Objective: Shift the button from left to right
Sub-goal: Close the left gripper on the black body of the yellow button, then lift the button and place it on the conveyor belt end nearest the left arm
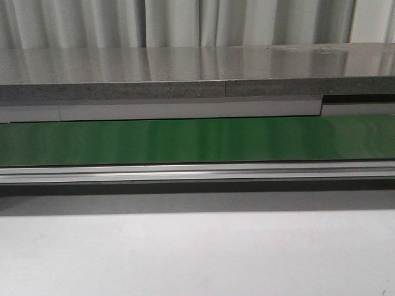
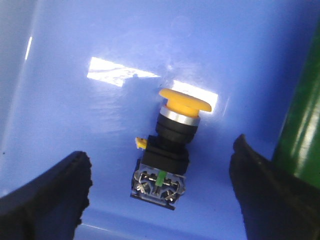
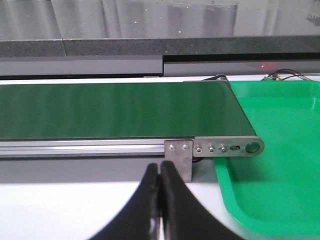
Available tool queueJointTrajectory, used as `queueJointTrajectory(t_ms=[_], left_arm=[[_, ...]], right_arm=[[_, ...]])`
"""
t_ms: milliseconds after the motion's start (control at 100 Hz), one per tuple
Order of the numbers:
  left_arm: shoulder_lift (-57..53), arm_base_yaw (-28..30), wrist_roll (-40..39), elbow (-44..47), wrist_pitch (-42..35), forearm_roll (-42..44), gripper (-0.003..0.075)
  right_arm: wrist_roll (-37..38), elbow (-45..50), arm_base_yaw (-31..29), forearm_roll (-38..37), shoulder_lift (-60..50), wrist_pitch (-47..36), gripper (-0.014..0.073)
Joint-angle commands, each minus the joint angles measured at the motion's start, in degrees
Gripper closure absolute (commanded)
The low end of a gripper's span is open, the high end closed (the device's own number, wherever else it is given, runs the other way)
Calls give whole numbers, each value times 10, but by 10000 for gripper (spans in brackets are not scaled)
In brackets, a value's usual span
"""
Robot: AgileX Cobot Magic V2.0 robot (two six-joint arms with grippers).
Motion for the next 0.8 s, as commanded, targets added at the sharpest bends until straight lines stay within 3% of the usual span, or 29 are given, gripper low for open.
queueJointTrajectory(t_ms=[0,360,650,790], left_arm=[[-14,-1,4,-17,-18,-13,165],[35,-1,4,-17,-19,-19,169],[56,-1,4,-17,-13,-19,284],[64,-1,4,-17,-11,-20,302]], right_arm=[[0,-8,0,-6,-11,-45,661],[0,-8,0,-6,-11,-45,661],[0,-8,0,-6,-11,-45,661],[0,-8,0,-6,-11,-45,661]])
